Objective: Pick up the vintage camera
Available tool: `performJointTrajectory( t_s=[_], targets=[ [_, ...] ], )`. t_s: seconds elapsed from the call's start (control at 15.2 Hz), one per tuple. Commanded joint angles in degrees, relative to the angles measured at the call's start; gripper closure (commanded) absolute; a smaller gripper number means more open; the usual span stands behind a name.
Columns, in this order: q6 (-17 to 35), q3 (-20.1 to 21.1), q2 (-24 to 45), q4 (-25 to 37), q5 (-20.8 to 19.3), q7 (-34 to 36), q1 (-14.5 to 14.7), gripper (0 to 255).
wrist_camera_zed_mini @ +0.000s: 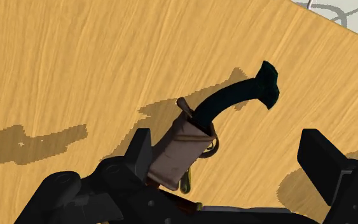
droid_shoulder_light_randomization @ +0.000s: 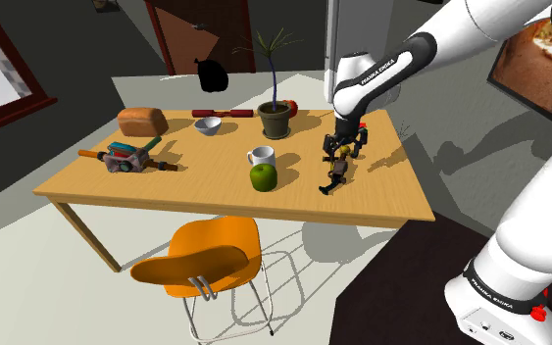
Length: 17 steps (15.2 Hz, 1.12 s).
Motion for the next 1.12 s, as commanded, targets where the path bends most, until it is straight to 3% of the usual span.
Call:
performJointTrajectory(
  t_s=[0.0, 0.46, 1.06],
  targets=[
    [2.64, -0.38, 4.57, 2.00, -0.43, 0.99, -0.40, 0],
    [8.71, -2.07, 18.70, 10.16, -1.12, 3.57, -1.53, 0],
    [13.52, -2.01, 23.45, 10.09, -1.01, 3.66, -1.60, 0]
  ],
)
